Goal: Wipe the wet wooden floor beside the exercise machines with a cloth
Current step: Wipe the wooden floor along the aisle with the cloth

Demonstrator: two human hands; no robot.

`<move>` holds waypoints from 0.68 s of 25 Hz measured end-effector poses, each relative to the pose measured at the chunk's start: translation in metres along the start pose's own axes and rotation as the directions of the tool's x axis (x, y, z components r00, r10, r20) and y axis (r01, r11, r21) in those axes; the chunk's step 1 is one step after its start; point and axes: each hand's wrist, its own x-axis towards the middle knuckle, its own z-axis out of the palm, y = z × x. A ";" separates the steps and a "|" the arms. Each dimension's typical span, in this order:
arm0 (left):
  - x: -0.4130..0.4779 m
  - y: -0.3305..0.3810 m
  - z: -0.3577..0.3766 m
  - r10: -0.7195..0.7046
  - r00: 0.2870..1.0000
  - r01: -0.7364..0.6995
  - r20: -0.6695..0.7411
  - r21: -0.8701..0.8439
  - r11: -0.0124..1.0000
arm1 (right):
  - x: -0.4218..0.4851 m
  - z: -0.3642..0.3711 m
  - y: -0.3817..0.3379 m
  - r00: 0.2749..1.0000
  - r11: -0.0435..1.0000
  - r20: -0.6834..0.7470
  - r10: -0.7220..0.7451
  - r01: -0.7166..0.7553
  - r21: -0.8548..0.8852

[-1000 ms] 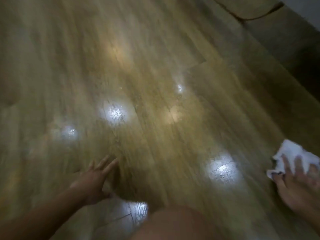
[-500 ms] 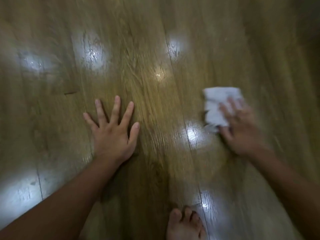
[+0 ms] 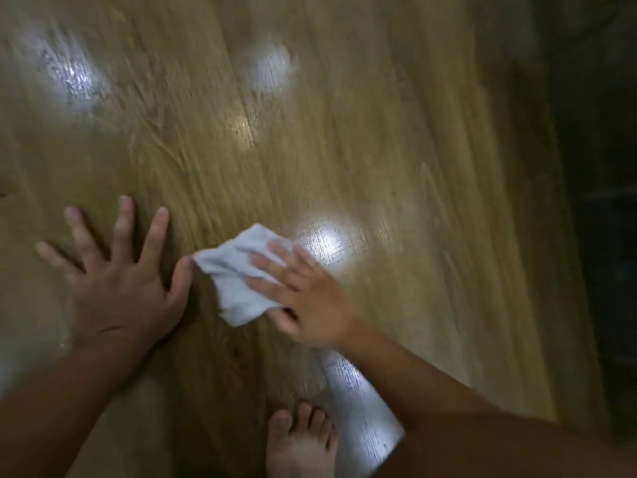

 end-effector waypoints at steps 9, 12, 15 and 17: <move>0.001 0.000 -0.002 0.008 1.000 -0.008 -0.002 0.083 0.997 | -0.030 -0.034 0.215 0.237 0.241 -0.388 0.891 -0.970 -0.037; 0.002 -0.005 -0.001 0.011 1.000 -0.010 -0.013 0.079 0.997 | -0.004 0.063 0.076 0.685 0.642 -0.189 0.704 -0.727 -0.244; -0.002 -0.012 -0.005 0.041 0.996 -0.041 -0.080 -0.008 0.999 | -0.023 0.117 -0.030 0.946 0.949 0.182 0.266 -0.225 -0.219; 0.009 -0.049 -0.023 0.302 0.953 -0.301 0.001 0.095 0.949 | 0.006 0.108 -0.011 0.966 0.987 0.231 0.117 -0.089 -0.131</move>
